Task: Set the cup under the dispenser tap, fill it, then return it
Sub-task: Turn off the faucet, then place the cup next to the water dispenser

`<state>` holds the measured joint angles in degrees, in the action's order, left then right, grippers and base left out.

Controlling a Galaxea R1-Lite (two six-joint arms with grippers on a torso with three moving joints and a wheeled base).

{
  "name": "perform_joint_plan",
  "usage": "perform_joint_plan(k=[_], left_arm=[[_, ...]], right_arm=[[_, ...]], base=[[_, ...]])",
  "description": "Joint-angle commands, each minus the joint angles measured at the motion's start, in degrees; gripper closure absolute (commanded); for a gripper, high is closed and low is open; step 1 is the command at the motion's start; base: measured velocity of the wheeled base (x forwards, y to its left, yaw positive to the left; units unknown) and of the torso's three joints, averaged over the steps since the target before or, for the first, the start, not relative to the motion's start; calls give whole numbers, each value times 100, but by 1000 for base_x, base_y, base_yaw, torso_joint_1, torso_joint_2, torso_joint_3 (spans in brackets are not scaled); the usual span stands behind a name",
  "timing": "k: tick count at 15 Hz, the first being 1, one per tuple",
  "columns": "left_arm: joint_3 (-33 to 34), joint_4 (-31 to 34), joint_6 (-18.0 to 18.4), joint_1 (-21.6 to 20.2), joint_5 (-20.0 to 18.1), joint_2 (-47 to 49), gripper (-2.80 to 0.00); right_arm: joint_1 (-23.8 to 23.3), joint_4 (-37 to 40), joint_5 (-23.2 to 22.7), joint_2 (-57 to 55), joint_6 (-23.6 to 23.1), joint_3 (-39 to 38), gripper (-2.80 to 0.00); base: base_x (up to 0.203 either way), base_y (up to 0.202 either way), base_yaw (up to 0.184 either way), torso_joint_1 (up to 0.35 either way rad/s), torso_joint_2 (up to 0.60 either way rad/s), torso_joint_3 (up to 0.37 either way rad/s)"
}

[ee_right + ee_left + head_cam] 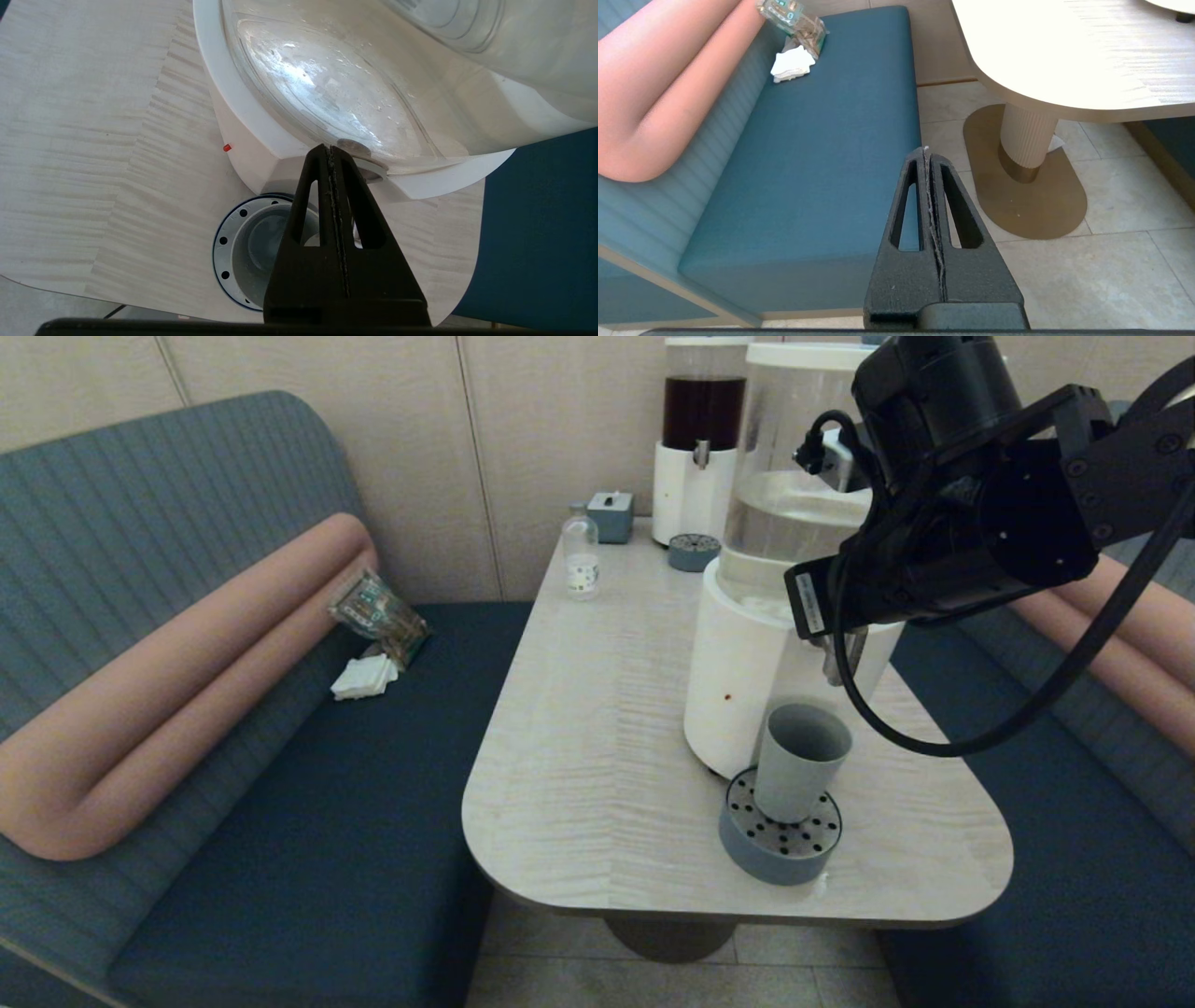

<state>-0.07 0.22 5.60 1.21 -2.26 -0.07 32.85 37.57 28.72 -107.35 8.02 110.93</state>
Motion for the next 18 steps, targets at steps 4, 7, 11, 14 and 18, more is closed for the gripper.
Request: perform_joint_plan(k=[4, 7, 11, 14, 18], left_arm=[[-1, 4, 3, 2, -2, -10, 0], [2, 4, 3, 2, -2, -10, 0], [-1, 4, 3, -3, -2, -10, 0], [-1, 4, 3, 0, -2, -10, 0], [-1, 4, 3, -4, -2, -10, 0]], right_arm=[[155, 27, -162, 116, -35, 7, 0], [415, 22, -410, 450, -34, 7, 0], [407, 26, -531, 1243, -36, -149, 0], [29, -8, -548, 2278, -32, -744, 0], [-1448, -386, -857, 4026, -139, -1960, 0]], base=[[0, 0, 0, 0, 0, 0], [0, 0, 0, 0, 0, 0], [0, 0, 0, 0, 0, 0], [0, 0, 0, 0, 0, 0], [0, 0, 0, 0, 0, 0]])
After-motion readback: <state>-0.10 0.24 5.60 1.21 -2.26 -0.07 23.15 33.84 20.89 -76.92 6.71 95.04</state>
